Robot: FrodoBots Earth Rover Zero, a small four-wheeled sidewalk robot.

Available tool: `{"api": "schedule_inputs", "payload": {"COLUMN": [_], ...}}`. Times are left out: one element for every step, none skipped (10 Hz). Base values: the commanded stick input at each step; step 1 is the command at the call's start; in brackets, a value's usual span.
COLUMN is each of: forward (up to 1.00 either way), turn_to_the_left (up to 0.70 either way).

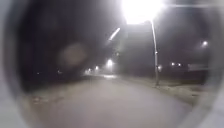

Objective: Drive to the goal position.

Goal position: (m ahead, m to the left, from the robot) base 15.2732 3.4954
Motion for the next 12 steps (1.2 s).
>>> {"api": "schedule_inputs", "payload": {"forward": [1.00, 1.00, 1.00, 1.00, 1.00, 1.00, 1.00, 1.00, 1.00, 1.00, 1.00, 1.00], "turn_to_the_left": [0.06, 0.05, 0.04, 0.04, 0.04, 0.04, 0.04, 0.02, -0.01, -0.02, -0.06, -0.09]}}
